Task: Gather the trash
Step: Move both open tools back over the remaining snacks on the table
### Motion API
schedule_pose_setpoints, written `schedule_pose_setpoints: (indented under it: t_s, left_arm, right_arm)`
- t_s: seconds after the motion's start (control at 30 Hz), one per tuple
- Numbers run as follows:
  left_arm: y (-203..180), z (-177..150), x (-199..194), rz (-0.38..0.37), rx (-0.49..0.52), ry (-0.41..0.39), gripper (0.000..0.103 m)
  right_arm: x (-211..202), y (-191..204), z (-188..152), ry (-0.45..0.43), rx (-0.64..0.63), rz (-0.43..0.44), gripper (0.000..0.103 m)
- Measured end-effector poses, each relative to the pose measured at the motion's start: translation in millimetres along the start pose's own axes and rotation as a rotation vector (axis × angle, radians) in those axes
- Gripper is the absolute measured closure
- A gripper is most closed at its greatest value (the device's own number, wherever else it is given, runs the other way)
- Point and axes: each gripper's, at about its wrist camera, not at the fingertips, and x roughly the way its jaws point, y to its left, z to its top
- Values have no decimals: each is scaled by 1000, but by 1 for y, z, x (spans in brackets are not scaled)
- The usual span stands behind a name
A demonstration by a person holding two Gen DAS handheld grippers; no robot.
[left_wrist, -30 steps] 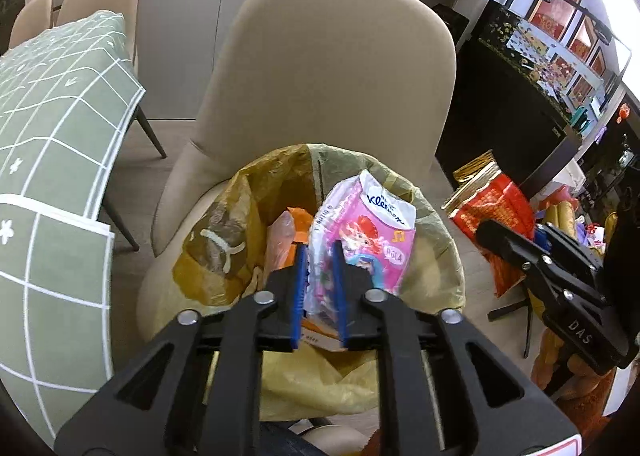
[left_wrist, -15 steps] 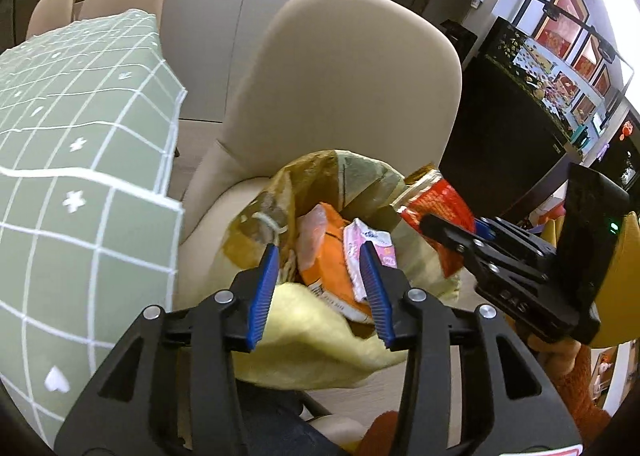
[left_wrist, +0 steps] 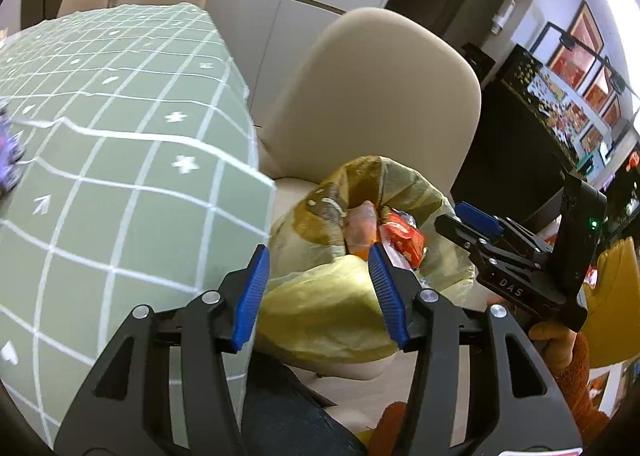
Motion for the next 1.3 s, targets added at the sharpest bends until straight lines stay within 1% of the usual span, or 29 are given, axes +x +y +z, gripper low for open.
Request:
schedule_pose_setpoints:
  t_s: [0.17,0.2,0.27,0.33,0.43,0.63,0.7,0.77,0.83,0.87,0.97,1.03,1.1,1.2,1.3]
  left_arm:
    - [24,-3,-41,13,-18,-64,54]
    - [28,-2,-48,17,-20,-76,54]
    - [44,-4,-72,34,-27,-116,52]
    - [60,-6,-92,55,-37,-156,48]
    - [91,-12,-126,109,-61,-210,47]
    - [167,-32,-184,216,-165,-270,47]
    - [191,-39,-200,249,-193,-286,47]
    - [217,-47,-218,299,-215,-310,46]
    - [238,-53,-232,340,-221,-331,43]
    - [250,-55,-239,359,-223,-343,43]
    - [279,-53,-250,407,-220,-367,43]
    - [299,-48,-254,435,-214,-377,43]
    - [316,-39,-252,462,-209,-364,43]
    - [332,-27,-243,456,-210,-335,43]
    - [341,-12,-230,443,-178,-293,43]
  right_arm:
    - [-16,37,15,-25,-67,24,50]
    - [-19,49,20,-30,-81,32,50]
    - [-23,72,28,-46,-105,77,50]
    - [-26,93,34,-60,-129,103,50]
    - [-24,135,42,-71,-173,143,50]
    - [-8,216,55,-88,-221,238,50]
    - [0,240,58,-76,-229,269,50]
    - [9,263,61,-62,-236,306,50]
    - [19,292,61,-46,-254,347,50]
    - [21,300,61,-42,-263,354,50]
    - [34,337,57,-24,-326,369,50]
    - [40,354,54,-15,-361,363,50]
    - [48,370,52,1,-399,350,50]
    - [57,382,52,19,-429,335,50]
    - [63,387,56,35,-425,332,50]
